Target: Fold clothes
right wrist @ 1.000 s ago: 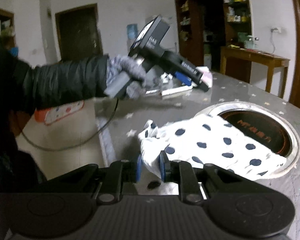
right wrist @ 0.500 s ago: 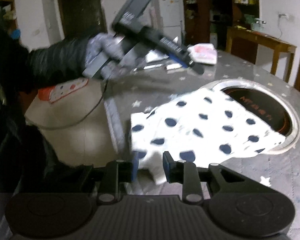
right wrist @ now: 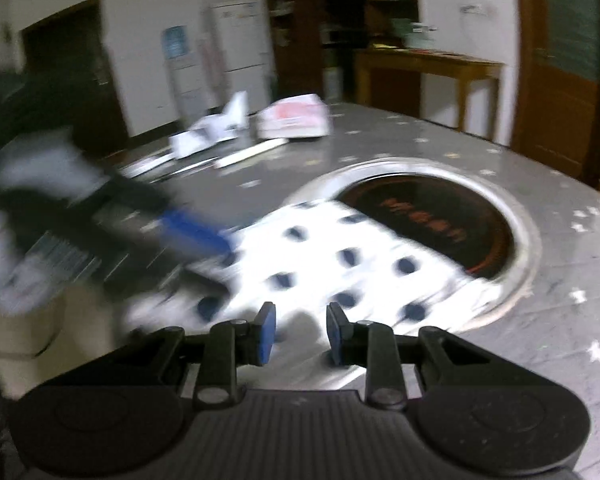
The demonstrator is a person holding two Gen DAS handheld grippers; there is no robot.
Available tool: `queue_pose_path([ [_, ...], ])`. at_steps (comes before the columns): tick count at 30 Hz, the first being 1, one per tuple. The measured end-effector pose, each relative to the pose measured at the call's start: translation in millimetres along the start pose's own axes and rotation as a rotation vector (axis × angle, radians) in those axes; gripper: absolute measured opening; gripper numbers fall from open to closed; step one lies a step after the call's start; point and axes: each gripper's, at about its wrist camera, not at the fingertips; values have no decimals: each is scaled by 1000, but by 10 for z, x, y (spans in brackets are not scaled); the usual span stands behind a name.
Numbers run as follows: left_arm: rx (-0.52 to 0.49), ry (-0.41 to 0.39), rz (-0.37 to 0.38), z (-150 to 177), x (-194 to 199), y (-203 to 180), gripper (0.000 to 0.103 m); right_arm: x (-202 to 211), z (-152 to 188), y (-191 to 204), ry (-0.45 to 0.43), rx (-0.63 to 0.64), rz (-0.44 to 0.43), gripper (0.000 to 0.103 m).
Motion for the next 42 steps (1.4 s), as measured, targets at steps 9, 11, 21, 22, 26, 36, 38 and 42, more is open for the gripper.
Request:
queue_pose_path([
  [9,-37,68,48,204,-134,-126,50,-682,-56,-599,101,-101,211,27],
  [11,-30,79,53,222,-142,-113,50,-693,-73,-666,93,-129,218,27],
  [21,28,79,55,216,-118,-36,50,-1028,-449,-353,69,-49,35,28],
  [22,34,85,52,240,-133,-28,50,-1111,-468,-331,75,-42,22,28],
  [26,43,90,54,279,-158,-10,50,-1413,-486,-317,103,-37,20,28],
  [36,45,79,53,226,-32,-14,52,-1415,-507,-546,103,-67,68,43],
  [38,45,72,47,222,27,-19,53,-1376,-487,-629,112,-82,87,45],
  [42,57,65,22,227,149,18,54,-1302,-428,-754,130,-99,104,48],
])
Point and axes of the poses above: each gripper's, at about its wrist camera, not at the fingertips, and x roughly against the way its jaws point, y to its left, z to its underside, and after that the axes turned 7 degrees about -y, right-handed
